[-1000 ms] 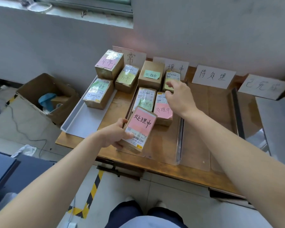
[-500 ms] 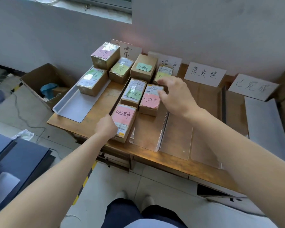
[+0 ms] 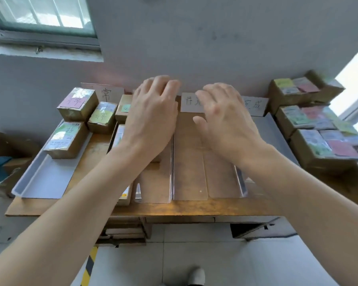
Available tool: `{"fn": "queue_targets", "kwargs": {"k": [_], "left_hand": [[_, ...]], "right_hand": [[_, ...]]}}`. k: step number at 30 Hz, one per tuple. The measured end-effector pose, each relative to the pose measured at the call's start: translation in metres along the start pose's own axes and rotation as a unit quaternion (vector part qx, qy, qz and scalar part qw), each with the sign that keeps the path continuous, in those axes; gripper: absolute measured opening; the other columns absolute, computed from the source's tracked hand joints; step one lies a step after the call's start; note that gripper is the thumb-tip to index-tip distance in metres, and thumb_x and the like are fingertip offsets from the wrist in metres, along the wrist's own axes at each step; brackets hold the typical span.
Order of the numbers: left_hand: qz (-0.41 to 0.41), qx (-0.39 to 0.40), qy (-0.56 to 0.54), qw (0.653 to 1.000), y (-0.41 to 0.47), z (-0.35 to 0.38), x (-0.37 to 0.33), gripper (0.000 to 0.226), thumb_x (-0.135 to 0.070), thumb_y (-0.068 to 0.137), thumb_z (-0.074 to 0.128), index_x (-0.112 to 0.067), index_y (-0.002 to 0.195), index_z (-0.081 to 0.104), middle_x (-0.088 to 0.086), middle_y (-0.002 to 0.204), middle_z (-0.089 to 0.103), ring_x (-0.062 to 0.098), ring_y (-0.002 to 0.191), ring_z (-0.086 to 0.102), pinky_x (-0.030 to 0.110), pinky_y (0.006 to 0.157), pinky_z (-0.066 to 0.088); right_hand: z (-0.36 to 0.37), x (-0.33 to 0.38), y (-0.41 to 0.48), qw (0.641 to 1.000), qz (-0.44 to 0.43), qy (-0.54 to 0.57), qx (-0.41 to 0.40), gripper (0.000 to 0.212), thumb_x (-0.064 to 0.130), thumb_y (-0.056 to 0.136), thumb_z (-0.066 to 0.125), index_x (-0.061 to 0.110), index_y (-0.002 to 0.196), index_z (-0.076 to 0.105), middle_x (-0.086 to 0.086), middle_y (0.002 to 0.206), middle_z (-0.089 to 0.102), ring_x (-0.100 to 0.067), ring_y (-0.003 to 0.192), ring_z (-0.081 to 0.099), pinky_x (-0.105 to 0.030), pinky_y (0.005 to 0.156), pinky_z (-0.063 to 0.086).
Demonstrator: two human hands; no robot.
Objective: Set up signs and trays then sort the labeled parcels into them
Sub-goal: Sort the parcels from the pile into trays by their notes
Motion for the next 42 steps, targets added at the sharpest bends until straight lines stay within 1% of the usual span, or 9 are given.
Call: {"fn": "queue_targets", "kwargs": {"k": [3, 7, 11, 16, 21, 24, 27, 31, 42], "left_hand": [[0.053, -0.028, -0.044, 0.997, 0.015, -0.004, -0.045, 0.029, -0.001, 0.083, 0.057, 0.0, 0.112, 0.059, 0.017, 0.112, 0.06, 0.036, 0.105, 0.054, 0.044, 0.09, 0.043], [0.092, -0.028, -0.093, 0.991, 0.03, 0.004, -0.104, 0.032, -0.007, 0.085, 0.057, -0.002, 0.117, 0.058, 0.013, 0.115, 0.059, 0.032, 0.109, 0.052, 0.041, 0.094, 0.04], [0.122, -0.033, -0.119, 0.985, 0.044, 0.024, -0.17, 0.033, -0.009, 0.085, 0.058, -0.002, 0.118, 0.058, 0.012, 0.116, 0.059, 0.03, 0.108, 0.053, 0.038, 0.094, 0.04], [0.131, -0.039, -0.124, 0.983, 0.057, 0.073, -0.266, 0.033, -0.009, 0.086, 0.059, -0.003, 0.119, 0.057, 0.012, 0.118, 0.058, 0.03, 0.108, 0.053, 0.038, 0.092, 0.04], [0.11, 0.01, -0.132, 0.985, 0.069, 0.137, -0.367, 0.032, -0.012, 0.087, 0.06, -0.004, 0.118, 0.057, 0.013, 0.118, 0.058, 0.031, 0.106, 0.055, 0.041, 0.091, 0.042], [0.095, 0.043, -0.124, 0.987, 0.071, 0.173, -0.407, 0.032, -0.012, 0.087, 0.061, -0.003, 0.118, 0.056, 0.014, 0.119, 0.058, 0.031, 0.109, 0.055, 0.039, 0.093, 0.042], [0.085, 0.069, -0.107, 0.988, 0.075, 0.201, -0.429, 0.033, -0.012, 0.087, 0.062, -0.003, 0.119, 0.056, 0.014, 0.121, 0.058, 0.032, 0.111, 0.054, 0.04, 0.093, 0.042], [0.076, 0.068, -0.1, 0.99, 0.091, 0.229, -0.44, 0.033, -0.012, 0.087, 0.061, -0.002, 0.118, 0.056, 0.015, 0.121, 0.058, 0.032, 0.112, 0.054, 0.04, 0.094, 0.043], [-0.007, 0.139, -0.093, 0.986, 0.106, 0.332, -0.401, 0.037, -0.016, 0.089, 0.061, -0.006, 0.123, 0.054, 0.011, 0.126, 0.054, 0.027, 0.114, 0.051, 0.038, 0.096, 0.041]], "right_hand": [[-0.026, -0.028, -0.02, 0.998, 0.037, -0.025, -0.044, 0.032, 0.013, 0.08, 0.062, -0.001, 0.109, 0.059, -0.019, 0.113, 0.059, -0.037, 0.114, 0.049, -0.044, 0.103, 0.033], [-0.057, -0.071, -0.049, 0.99, 0.083, -0.038, -0.107, 0.024, 0.01, 0.08, 0.058, 0.001, 0.101, 0.061, -0.017, 0.105, 0.061, -0.037, 0.107, 0.052, -0.043, 0.096, 0.038], [-0.081, -0.126, -0.081, 0.984, 0.109, -0.048, -0.131, 0.025, 0.012, 0.079, 0.057, 0.001, 0.101, 0.062, -0.017, 0.106, 0.06, -0.037, 0.108, 0.052, -0.044, 0.099, 0.037], [-0.095, -0.229, -0.128, 0.981, 0.144, -0.063, -0.115, 0.03, 0.015, 0.084, 0.06, 0.003, 0.111, 0.06, -0.016, 0.115, 0.058, -0.034, 0.117, 0.047, -0.043, 0.105, 0.035], [-0.105, -0.345, -0.183, 0.98, 0.178, -0.051, -0.075, 0.041, 0.019, 0.085, 0.064, 0.004, 0.122, 0.055, -0.015, 0.123, 0.056, -0.034, 0.121, 0.045, -0.043, 0.105, 0.034], [-0.103, -0.398, -0.204, 0.978, 0.2, -0.045, -0.044, 0.04, 0.019, 0.086, 0.063, 0.003, 0.122, 0.055, -0.016, 0.125, 0.056, -0.034, 0.122, 0.044, -0.044, 0.104, 0.032], [-0.097, -0.432, -0.215, 0.978, 0.206, -0.026, -0.03, 0.04, 0.02, 0.086, 0.064, 0.004, 0.122, 0.055, -0.014, 0.125, 0.055, -0.034, 0.123, 0.042, -0.043, 0.103, 0.032], [-0.085, -0.46, -0.214, 0.979, 0.203, -0.008, -0.027, 0.043, 0.02, 0.087, 0.064, 0.006, 0.126, 0.053, -0.013, 0.129, 0.054, -0.032, 0.126, 0.04, -0.043, 0.104, 0.032], [0.002, -0.532, -0.193, 0.968, 0.227, -0.009, 0.108, 0.045, 0.029, 0.093, 0.054, 0.009, 0.132, 0.046, -0.009, 0.136, 0.047, -0.027, 0.131, 0.033, -0.038, 0.11, 0.023]]}}
Point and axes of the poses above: each hand's wrist, its own y-axis towards the middle knuckle, its own z-axis out of the palm, x = y × z, the point moved 5 cm from there along y, towards the middle knuckle
